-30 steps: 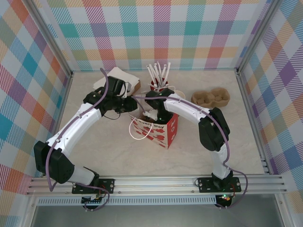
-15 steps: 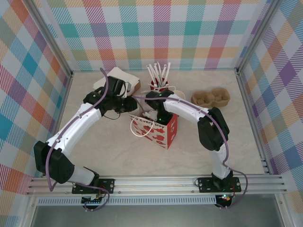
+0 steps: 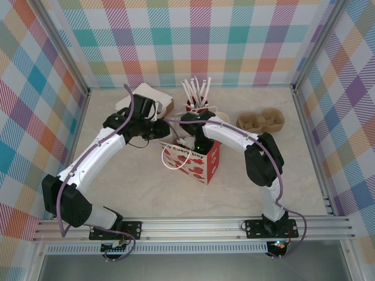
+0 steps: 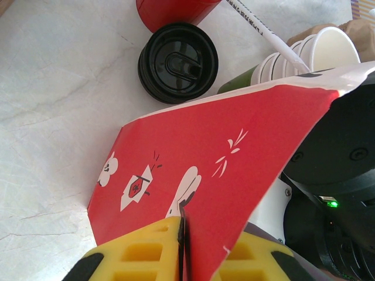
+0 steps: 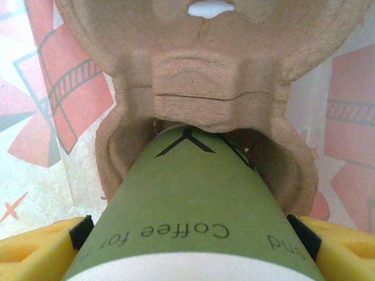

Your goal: Pack the takeout coffee

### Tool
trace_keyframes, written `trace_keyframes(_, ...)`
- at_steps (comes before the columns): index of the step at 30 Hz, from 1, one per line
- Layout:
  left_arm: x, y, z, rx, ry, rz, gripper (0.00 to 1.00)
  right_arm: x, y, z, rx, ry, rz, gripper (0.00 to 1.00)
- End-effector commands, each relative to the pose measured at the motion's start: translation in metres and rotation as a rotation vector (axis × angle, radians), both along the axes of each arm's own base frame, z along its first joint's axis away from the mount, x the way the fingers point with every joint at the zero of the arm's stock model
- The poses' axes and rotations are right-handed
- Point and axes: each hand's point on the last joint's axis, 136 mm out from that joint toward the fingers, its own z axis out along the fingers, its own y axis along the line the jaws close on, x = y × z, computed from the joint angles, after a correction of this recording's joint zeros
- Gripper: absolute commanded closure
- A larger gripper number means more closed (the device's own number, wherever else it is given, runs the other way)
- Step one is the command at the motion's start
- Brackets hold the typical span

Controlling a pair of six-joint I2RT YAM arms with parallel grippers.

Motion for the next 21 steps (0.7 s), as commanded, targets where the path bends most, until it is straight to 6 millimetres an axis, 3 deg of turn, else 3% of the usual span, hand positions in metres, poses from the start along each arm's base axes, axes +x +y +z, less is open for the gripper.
trace_keyframes(1, 0.004, -0.003, 0.009, -0.006, -0.025, -0.012, 0.87, -0.008, -0.014, -0.032, -0.089, 0.062, -0.003, 0.32)
trace_keyframes(21, 0.006, 0.003, 0.002, 0.027, -0.011, 0.019, 0.87, 0.006, -0.013, -0.016, -0.063, -0.044, -0.006, 0.33)
